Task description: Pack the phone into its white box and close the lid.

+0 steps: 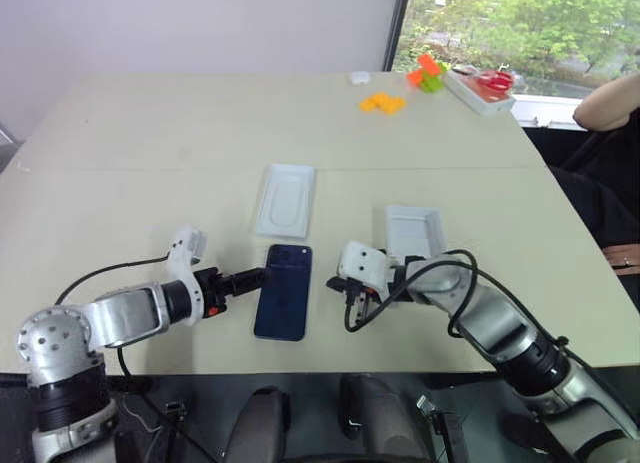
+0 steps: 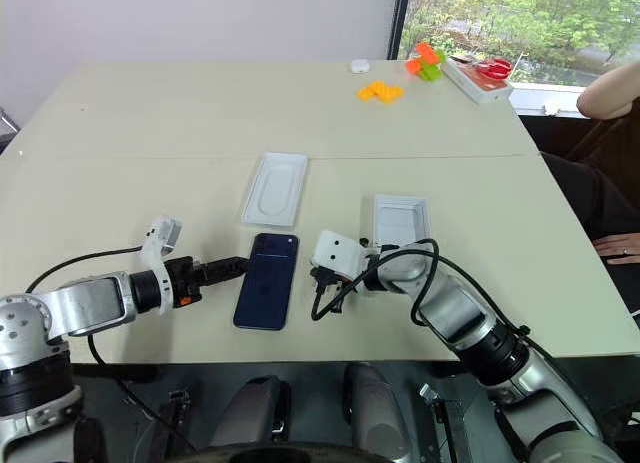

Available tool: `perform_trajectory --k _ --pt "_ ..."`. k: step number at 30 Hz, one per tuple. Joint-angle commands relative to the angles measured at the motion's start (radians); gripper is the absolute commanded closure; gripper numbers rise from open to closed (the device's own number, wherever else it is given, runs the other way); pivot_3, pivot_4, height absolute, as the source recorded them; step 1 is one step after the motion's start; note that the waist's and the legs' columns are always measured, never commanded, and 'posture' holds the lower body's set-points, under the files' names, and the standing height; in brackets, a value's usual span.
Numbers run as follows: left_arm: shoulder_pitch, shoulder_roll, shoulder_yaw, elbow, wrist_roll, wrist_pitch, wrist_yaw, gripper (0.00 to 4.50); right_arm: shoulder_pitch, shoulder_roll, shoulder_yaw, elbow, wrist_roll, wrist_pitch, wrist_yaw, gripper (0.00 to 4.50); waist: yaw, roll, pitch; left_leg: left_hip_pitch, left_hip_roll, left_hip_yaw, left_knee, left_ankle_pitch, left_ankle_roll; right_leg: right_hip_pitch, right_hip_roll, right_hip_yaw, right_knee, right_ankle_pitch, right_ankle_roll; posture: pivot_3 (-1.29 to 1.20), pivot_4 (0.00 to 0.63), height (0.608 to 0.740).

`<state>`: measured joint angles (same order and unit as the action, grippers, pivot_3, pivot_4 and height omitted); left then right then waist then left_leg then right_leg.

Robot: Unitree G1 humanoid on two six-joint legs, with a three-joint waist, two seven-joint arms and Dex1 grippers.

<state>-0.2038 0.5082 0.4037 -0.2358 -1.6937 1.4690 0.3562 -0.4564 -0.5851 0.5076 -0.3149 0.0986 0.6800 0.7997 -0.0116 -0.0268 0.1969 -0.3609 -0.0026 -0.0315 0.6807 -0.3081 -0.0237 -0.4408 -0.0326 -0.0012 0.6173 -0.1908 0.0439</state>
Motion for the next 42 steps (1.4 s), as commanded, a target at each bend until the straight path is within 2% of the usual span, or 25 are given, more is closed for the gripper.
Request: perform_trajectory --k 1,4,10,23,32,35,39,42 --pt "0.063 0.101 -0.192 0.001 -0.22 -0.117 0.11 0.0 -0.021 0.023 0.031 0.011 -0.023 -0.021 0.022 4.47 0.0 0.001 0.0 0.001 0.0 0.0 -0.001 0.0 0.0 0.001 0.0 0.0 0.0 0.0 0.0 0.0 0.15 0.732" --pt "0.09 0.157 -0.282 -0.018 -0.278 -0.213 0.141 0.0 -0.034 0.05 0.042 0.038 -0.037 -0.036 0.027 4.47 0.0 0.002 -0.002 0.004 0.0 0.0 -0.002 0.0 0.0 0.004 -0.001 0.0 -0.002 -0.001 -0.001 0.0 0.15 0.732" --pt "0.105 0.195 -0.354 -0.055 -0.278 -0.319 0.119 0.0 -0.052 0.094 0.042 0.079 -0.046 -0.053 0.044 4.47 0.002 0.004 -0.004 0.005 -0.001 0.001 -0.002 0.0 0.0 0.006 0.0 0.0 -0.003 -0.001 -0.001 0.0 0.15 0.732" --pt "0.087 0.157 -0.409 -0.072 -0.278 -0.406 0.09 0.0 -0.076 0.182 0.049 0.185 -0.057 -0.121 0.086 4.47 0.001 0.004 -0.004 0.006 -0.001 0.001 -0.002 0.0 0.0 0.007 0.0 0.0 -0.004 -0.004 0.002 0.0 0.15 0.732" --pt "0.097 0.164 -0.396 -0.066 -0.278 -0.434 0.116 0.0 -0.067 0.189 0.032 0.189 -0.073 -0.122 0.086 4.47 0.0 0.004 -0.004 0.006 -0.001 0.001 -0.002 0.0 0.0 0.007 0.001 0.0 -0.004 -0.004 0.002 0.0 0.15 0.732" --pt "0.102 0.168 -0.378 -0.062 -0.278 -0.438 0.112 0.87 -0.063 0.185 0.023 0.184 -0.076 -0.12 0.084 4.5 -0.001 0.004 -0.004 0.005 -0.001 0.001 -0.003 0.0 0.0 0.007 0.001 0.0 -0.004 -0.004 0.003 0.0 0.15 0.732" --pt "0.106 0.179 -0.368 -0.065 -0.278 -0.439 0.103 2.85 -0.06 0.178 0.015 0.18 -0.076 -0.118 0.083 4.5 -0.001 0.004 -0.004 0.005 -0.001 0.001 -0.003 0.0 0.0 0.006 0.001 0.0 -0.005 -0.004 0.003 0.0 0.15 0.732" --pt "0.111 0.182 -0.361 -0.066 -0.278 -0.443 0.103 2.85 -0.059 0.172 0.008 0.178 -0.076 -0.118 0.084 4.5 0.0 0.004 -0.004 0.004 0.0 0.001 -0.003 0.0 0.0 0.005 0.001 0.0 -0.005 -0.004 0.003 0.0 0.15 0.732"
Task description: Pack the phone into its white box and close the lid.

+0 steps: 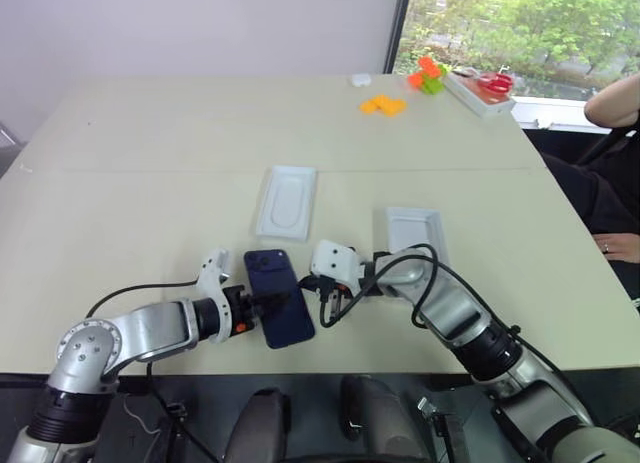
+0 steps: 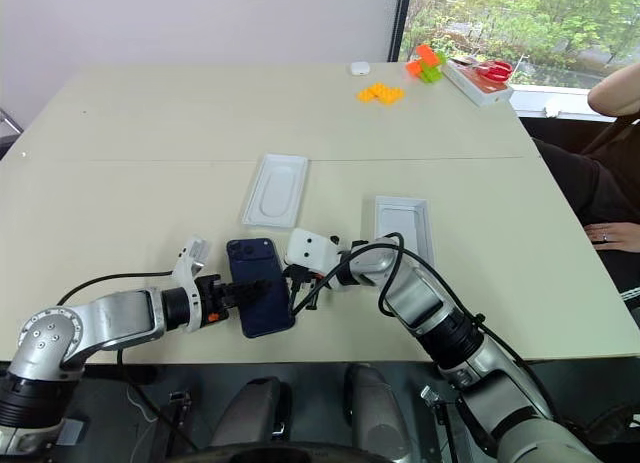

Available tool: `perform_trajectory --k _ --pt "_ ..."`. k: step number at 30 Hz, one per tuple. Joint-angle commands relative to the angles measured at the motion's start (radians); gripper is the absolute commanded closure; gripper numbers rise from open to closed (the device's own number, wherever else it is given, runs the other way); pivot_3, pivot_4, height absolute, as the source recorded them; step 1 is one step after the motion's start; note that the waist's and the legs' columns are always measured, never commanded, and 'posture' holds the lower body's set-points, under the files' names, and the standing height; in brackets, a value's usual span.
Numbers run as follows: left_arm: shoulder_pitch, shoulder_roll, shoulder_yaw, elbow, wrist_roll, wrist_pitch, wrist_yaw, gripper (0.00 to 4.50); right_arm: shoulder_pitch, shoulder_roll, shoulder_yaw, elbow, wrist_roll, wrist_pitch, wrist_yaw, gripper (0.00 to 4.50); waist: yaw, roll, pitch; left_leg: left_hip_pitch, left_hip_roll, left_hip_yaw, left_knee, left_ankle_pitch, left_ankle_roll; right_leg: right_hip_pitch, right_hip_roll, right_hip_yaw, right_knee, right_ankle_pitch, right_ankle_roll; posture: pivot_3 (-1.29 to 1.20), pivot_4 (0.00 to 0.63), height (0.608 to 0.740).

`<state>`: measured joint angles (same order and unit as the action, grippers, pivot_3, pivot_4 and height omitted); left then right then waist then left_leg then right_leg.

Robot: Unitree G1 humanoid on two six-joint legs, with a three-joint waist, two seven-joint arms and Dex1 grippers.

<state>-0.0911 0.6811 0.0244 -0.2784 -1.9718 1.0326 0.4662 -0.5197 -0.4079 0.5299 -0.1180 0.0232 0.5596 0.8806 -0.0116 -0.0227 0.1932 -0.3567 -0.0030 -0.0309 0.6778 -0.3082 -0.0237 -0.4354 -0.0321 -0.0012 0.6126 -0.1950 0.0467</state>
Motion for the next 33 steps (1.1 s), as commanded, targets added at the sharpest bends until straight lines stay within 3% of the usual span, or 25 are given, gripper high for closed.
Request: perform_trajectory --k 1,7,10,12,15,22,25,30,33 --pt "-0.001 0.01 0.021 -0.023 0.0 -0.007 -0.011 2.85 0.004 -0.006 -0.016 -0.02 0.0 0.003 0.003 4.5 -0.001 0.0 0.0 0.0 0.0 0.0 0.0 0.0 0.0 0.0 0.0 0.0 0.0 0.0 0.0 0.0 0.15 0.732" --pt "0.024 0.009 0.052 -0.016 0.0 -0.012 -0.036 2.85 0.0 -0.016 -0.039 -0.022 -0.002 0.009 -0.009 4.5 -0.001 0.0 0.0 0.0 0.0 0.0 0.0 0.0 0.0 -0.001 0.0 0.0 0.0 0.0 0.0 0.0 0.15 0.732" --pt "0.034 0.007 0.06 -0.018 0.0 -0.013 -0.042 3.69 -0.007 -0.021 -0.055 -0.024 -0.002 0.012 -0.015 4.5 -0.001 0.0 0.001 -0.001 0.0 0.0 0.0 0.0 0.0 -0.001 0.0 0.0 0.0 0.0 0.0 0.0 0.15 0.732" --pt "0.035 0.009 0.061 -0.021 0.0 -0.015 -0.045 4.49 -0.014 -0.026 -0.065 -0.026 -0.004 0.013 -0.017 4.5 -0.001 -0.001 0.0 -0.001 0.0 0.0 0.0 0.0 0.0 -0.001 0.0 0.0 -0.001 0.0 0.0 0.0 0.15 0.732" --pt "0.039 0.014 0.064 -0.034 0.0 -0.022 -0.053 4.49 -0.027 -0.037 -0.083 -0.031 -0.007 0.014 -0.022 4.5 -0.003 0.0 0.001 -0.001 0.0 0.001 -0.001 0.0 0.0 -0.002 0.0 0.0 -0.001 0.0 0.0 0.0 0.15 0.732" --pt "0.146 0.019 0.208 -0.085 0.0 -0.053 -0.158 4.49 -0.129 -0.05 -0.163 -0.007 0.022 0.025 -0.012 4.5 -0.006 0.0 0.002 -0.003 0.001 0.001 -0.002 0.0 0.0 -0.006 0.003 0.0 -0.001 0.0 0.0 0.0 0.15 0.732" --pt "0.206 0.018 0.335 -0.058 0.0 -0.059 -0.223 4.5 -0.176 -0.02 -0.173 0.02 0.057 0.023 0.021 3.68 -0.006 0.0 0.003 -0.003 0.001 0.001 -0.006 0.0 0.0 -0.007 0.003 0.0 -0.001 -0.001 -0.001 0.0 0.15 0.732" --pt "0.242 0.074 0.418 -0.007 0.0 -0.035 -0.245 4.5 -0.238 0.046 -0.111 0.149 0.002 -0.073 0.007 1.13 -0.005 0.0 0.003 -0.002 0.001 0.001 -0.011 0.001 -0.001 -0.009 0.004 0.0 -0.001 -0.002 -0.003 0.0 0.15 0.732" --pt "0.252 0.106 0.433 0.005 0.0 -0.023 -0.258 4.5 -0.27 0.085 -0.084 0.245 -0.023 -0.126 0.01 1.13 -0.004 0.0 0.003 -0.002 0.001 0.001 -0.012 0.001 -0.001 -0.009 0.003 0.0 -0.001 -0.002 -0.003 0.0 0.15 0.732"
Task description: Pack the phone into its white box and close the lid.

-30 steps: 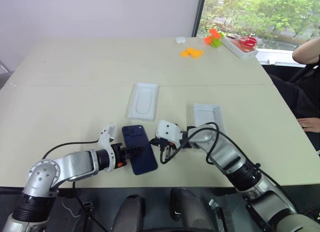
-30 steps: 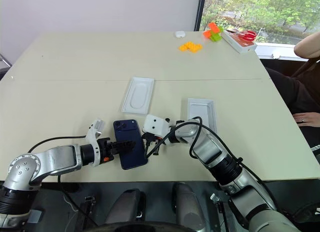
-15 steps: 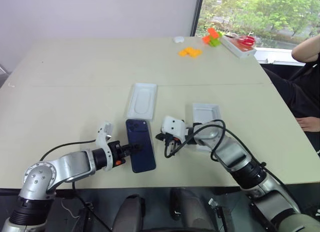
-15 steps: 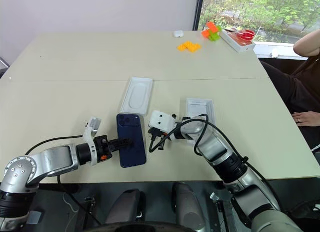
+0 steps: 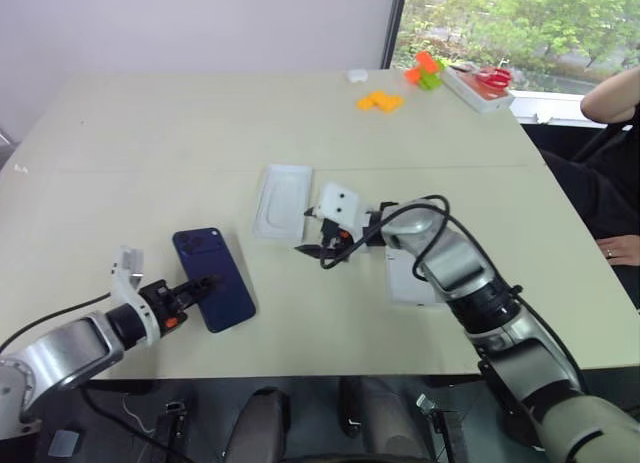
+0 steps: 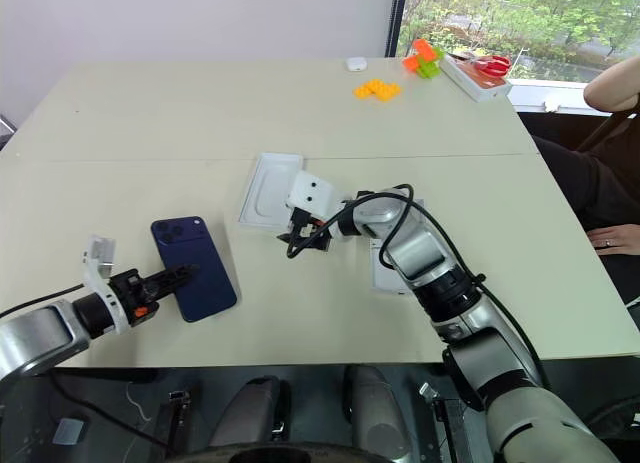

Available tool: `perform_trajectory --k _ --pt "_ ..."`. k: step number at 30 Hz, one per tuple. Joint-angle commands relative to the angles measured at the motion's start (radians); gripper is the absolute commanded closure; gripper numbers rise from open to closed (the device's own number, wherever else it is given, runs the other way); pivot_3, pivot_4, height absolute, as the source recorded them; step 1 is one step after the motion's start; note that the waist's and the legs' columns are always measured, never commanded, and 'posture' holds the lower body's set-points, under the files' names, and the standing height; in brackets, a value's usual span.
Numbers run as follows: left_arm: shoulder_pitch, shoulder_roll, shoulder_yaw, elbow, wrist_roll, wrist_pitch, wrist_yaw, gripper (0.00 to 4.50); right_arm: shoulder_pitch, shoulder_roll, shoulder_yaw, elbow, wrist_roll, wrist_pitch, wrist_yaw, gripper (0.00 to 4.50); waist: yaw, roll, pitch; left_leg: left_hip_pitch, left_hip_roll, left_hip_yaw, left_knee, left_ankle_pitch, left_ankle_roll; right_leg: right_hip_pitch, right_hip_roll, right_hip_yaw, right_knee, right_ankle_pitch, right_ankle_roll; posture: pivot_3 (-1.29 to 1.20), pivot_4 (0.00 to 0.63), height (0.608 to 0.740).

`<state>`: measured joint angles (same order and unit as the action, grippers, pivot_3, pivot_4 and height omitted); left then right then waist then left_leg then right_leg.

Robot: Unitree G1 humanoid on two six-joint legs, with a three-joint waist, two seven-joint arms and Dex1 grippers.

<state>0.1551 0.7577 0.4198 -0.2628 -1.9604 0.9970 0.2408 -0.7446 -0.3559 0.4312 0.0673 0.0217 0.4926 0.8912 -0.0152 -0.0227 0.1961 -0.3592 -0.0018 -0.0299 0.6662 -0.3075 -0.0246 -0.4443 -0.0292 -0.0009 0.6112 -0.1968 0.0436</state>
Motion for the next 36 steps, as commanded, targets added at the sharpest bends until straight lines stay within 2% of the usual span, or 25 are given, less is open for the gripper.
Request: perform_trajectory --k 1,7,13,16,20,32,34,36 --pt "0.013 0.038 0.04 -0.014 -0.012 0.015 -0.037 4.5 -0.062 0.053 0.022 0.101 -0.03 -0.075 -0.004 1.13 -0.001 0.0 0.0 0.0 0.0 0.0 0.0 0.0 0.0 0.0 -0.001 0.0 -0.001 0.001 -0.001 0.0 0.15 0.732" --pt "0.024 0.036 0.028 -0.038 -0.012 -0.004 -0.027 4.5 -0.128 0.124 0.045 0.293 -0.09 -0.192 -0.015 1.13 -0.002 0.0 0.0 -0.001 0.0 0.001 -0.001 0.0 0.0 0.0 -0.002 0.0 -0.002 0.002 -0.003 0.0 0.15 0.732" --pt "0.02 0.015 0.014 -0.083 -0.012 -0.033 0.0 4.5 -0.134 0.131 0.042 0.336 -0.126 -0.261 -0.004 1.13 -0.001 0.0 0.0 -0.001 0.0 0.0 -0.001 0.0 0.0 0.0 -0.002 0.0 -0.002 0.002 -0.003 0.0 0.15 0.732" --pt "0.002 0.013 0.008 -0.078 -0.012 -0.035 0.007 4.5 -0.116 0.117 0.047 0.322 -0.137 -0.275 0.014 1.93 -0.001 0.0 0.0 -0.001 0.0 0.0 -0.001 0.0 0.0 0.0 -0.002 0.0 -0.001 0.002 -0.003 0.0 0.15 0.732" --pt "-0.03 0.012 0.002 -0.053 -0.012 -0.031 0.006 4.5 -0.102 0.11 0.043 0.308 -0.15 -0.268 0.015 3.86 -0.001 0.0 0.0 -0.001 0.0 0.0 -0.001 0.0 0.0 0.0 -0.001 0.0 -0.001 0.002 -0.003 0.0 0.15 0.732" --pt "-0.093 -0.025 -0.009 -0.03 -0.012 -0.029 0.044 4.5 -0.059 0.087 0.024 0.245 -0.149 -0.22 0.03 3.86 0.0 0.0 0.0 0.0 0.0 0.0 -0.001 0.0 0.0 0.0 -0.002 0.0 -0.001 0.002 -0.003 0.0 0.15 0.732" --pt "-0.101 -0.032 -0.012 -0.034 -0.012 -0.031 0.054 4.5 -0.057 0.089 0.025 0.254 -0.154 -0.223 0.026 4.4 0.0 0.0 0.0 0.0 0.0 0.0 -0.001 0.0 0.0 0.0 -0.002 0.0 -0.001 0.002 -0.003 0.0 0.15 0.732" --pt "-0.105 -0.037 -0.011 -0.035 -0.012 -0.03 0.059 4.5 -0.056 0.089 0.024 0.253 -0.159 -0.225 0.023 4.48 0.0 0.0 0.0 0.0 0.0 0.0 -0.001 0.0 0.0 0.0 -0.002 0.0 -0.001 0.002 -0.003 0.0 0.15 0.732"
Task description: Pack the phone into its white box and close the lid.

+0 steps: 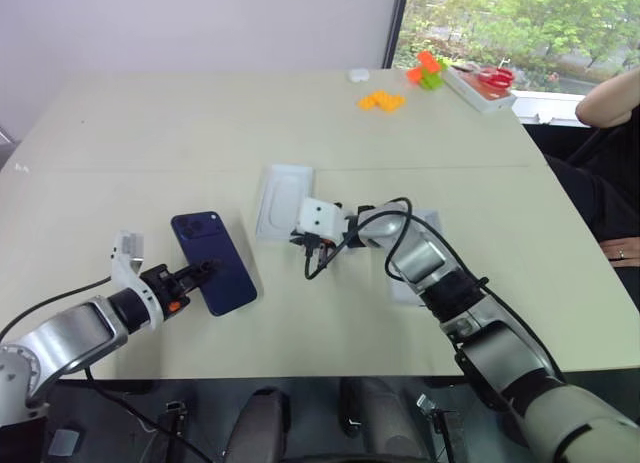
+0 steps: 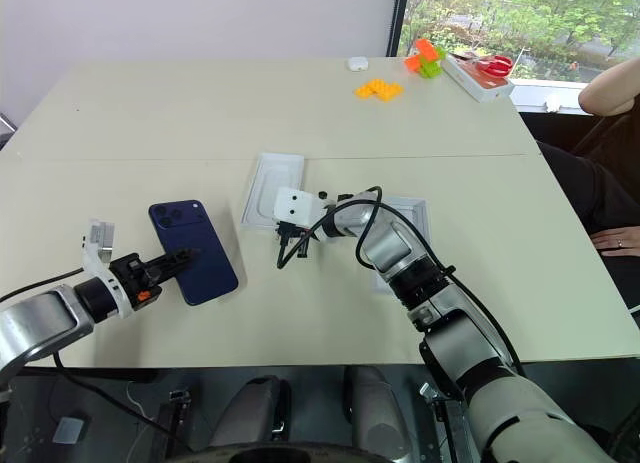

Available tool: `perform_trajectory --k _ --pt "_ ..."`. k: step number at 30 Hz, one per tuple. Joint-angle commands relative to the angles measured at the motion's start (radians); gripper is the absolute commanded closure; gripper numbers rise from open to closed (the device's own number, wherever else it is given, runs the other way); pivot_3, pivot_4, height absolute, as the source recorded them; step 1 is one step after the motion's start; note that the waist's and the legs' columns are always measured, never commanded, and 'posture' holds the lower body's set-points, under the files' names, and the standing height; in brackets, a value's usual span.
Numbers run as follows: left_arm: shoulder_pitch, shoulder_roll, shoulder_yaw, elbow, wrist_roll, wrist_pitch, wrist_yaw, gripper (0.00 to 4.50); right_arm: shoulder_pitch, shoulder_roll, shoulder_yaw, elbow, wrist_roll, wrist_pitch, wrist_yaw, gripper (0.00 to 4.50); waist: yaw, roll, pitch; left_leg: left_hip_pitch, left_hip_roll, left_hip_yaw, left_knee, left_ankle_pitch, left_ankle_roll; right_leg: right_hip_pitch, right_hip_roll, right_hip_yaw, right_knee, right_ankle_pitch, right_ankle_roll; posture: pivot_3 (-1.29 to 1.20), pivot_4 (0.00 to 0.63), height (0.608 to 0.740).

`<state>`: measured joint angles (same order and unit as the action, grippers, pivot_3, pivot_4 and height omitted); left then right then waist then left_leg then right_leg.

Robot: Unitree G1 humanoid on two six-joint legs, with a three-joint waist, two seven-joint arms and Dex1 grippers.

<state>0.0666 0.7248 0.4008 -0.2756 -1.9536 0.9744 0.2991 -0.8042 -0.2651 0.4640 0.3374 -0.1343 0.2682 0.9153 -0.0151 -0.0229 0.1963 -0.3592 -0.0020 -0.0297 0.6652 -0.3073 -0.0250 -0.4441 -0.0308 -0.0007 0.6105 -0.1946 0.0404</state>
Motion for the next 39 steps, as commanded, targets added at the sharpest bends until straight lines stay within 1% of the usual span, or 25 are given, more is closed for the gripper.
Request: perform_trajectory --k 1,6,8,11,15,19,21,23,31,32,33,35,37,39 --pt "-0.017 -0.006 0.01 -0.023 -0.019 -0.008 0.001 4.5 0.006 -0.004 -0.009 -0.024 -0.004 0.002 0.0 4.48 0.0 0.0 0.0 0.0 0.0 0.0 0.0 0.0 0.0 0.0 0.0 0.0 0.0 0.0 0.0 0.0 0.15 0.732" --pt "-0.011 -0.008 0.022 -0.018 -0.019 -0.006 -0.003 4.5 0.023 -0.033 -0.01 -0.08 0.0 0.01 0.029 4.48 0.001 0.0 0.0 0.0 0.0 0.0 0.0 0.0 0.0 0.0 0.0 0.0 0.0 0.0 0.0 0.0 0.15 0.732" --pt "-0.008 -0.005 0.034 -0.014 -0.019 -0.006 -0.012 4.5 0.05 -0.075 -0.013 -0.156 0.012 0.017 0.068 4.48 0.004 0.0 0.0 0.0 0.0 0.0 0.0 0.0 0.0 0.0 0.0 0.0 0.0 0.0 0.0 0.0 0.15 0.732" --pt "-0.003 0.009 0.053 -0.002 -0.019 0.002 -0.025 4.5 0.13 -0.186 -0.025 -0.344 0.047 0.029 0.162 4.48 0.006 0.0 0.0 -0.001 -0.001 0.0 0.0 0.0 0.0 0.0 -0.001 0.0 0.0 -0.001 0.001 0.0 0.15 0.732" --pt "0.002 0.026 0.062 0.014 -0.019 0.015 -0.044 4.5 0.274 -0.346 -0.073 -0.604 0.129 0.11 0.253 4.48 0.004 0.0 0.0 -0.002 -0.001 0.0 0.0 0.0 0.0 0.0 -0.003 0.0 -0.001 -0.002 0.003 0.0 0.15 0.732" --pt "-0.012 0.039 0.034 0.023 -0.019 0.034 -0.061 4.5 0.406 -0.473 -0.091 -0.775 0.186 0.134 0.313 4.48 0.002 -0.001 0.001 -0.001 -0.001 0.0 0.0 0.0 0.0 0.0 -0.002 0.0 -0.001 -0.004 0.007 0.0 0.15 0.732" --pt "-0.025 0.039 0.001 0.024 -0.019 0.045 -0.069 4.5 0.447 -0.49 -0.09 -0.812 0.195 0.141 0.303 4.48 0.002 -0.001 0.001 0.0 -0.001 0.0 0.0 0.0 0.0 0.0 -0.002 0.0 -0.001 -0.005 0.007 0.0 0.15 0.732" --pt "-0.036 0.039 -0.024 0.025 -0.019 0.053 -0.071 4.5 0.459 -0.479 -0.087 -0.817 0.195 0.149 0.278 4.48 0.0 -0.002 0.001 0.001 0.0 0.001 0.0 0.0 0.0 0.001 -0.001 0.0 -0.001 -0.005 0.007 0.0 0.15 0.732" --pt "-0.094 0.045 -0.079 0.001 -0.019 0.053 -0.07 4.5 0.451 -0.462 -0.076 -0.803 0.213 0.175 0.261 4.48 0.003 -0.003 0.003 0.0 0.001 0.0 0.0 0.0 -0.001 0.0 0.001 -0.001 -0.001 -0.004 0.006 0.0 0.15 0.732" --pt "-0.103 0.038 -0.086 -0.007 -0.019 0.05 -0.067 4.5 0.449 -0.459 -0.076 -0.802 0.218 0.181 0.26 3.88 0.003 -0.003 0.003 0.0 0.001 0.0 0.0 0.0 -0.001 0.0 0.0 0.0 -0.001 -0.004 0.006 0.0 0.15 0.732" --pt "-0.109 0.031 -0.09 -0.014 -0.019 0.045 -0.064 4.5 0.449 -0.459 -0.076 -0.803 0.22 0.178 0.26 3.6 0.004 -0.003 0.003 0.0 0.001 0.0 0.0 0.0 -0.001 0.0 -0.001 0.0 -0.001 -0.004 0.006 0.0 0.15 0.732" --pt "-0.125 0.009 -0.097 -0.024 -0.019 0.035 -0.06 4.5 0.448 -0.457 -0.084 -0.806 0.219 0.16 0.255 2.67 0.005 -0.003 0.003 -0.001 0.0 0.0 0.0 0.0 -0.001 0.0 -0.002 0.0 -0.001 -0.004 0.006 0.0 0.15 0.732" --pt "-0.154 -0.02 -0.117 -0.04 -0.019 0.024 -0.045 4.5 0.445 -0.455 -0.118 -0.815 0.235 0.167 0.239 1.67 0.005 -0.004 0.003 -0.001 -0.002 0.0 0.0 0.0 -0.001 0.0 -0.004 0.0 -0.001 -0.004 0.006 0.0 0.15 0.732" --pt "-0.184 -0.062 -0.146 -0.06 -0.019 0.014 -0.022 4.5 0.448 -0.469 -0.159 -0.834 0.274 0.185 0.243 1.67 0.009 -0.004 0.003 -0.001 -0.002 0.0 0.0 0.0 -0.001 0.0 -0.005 0.0 -0.001 -0.004 0.006 0.0 0.15 0.732"
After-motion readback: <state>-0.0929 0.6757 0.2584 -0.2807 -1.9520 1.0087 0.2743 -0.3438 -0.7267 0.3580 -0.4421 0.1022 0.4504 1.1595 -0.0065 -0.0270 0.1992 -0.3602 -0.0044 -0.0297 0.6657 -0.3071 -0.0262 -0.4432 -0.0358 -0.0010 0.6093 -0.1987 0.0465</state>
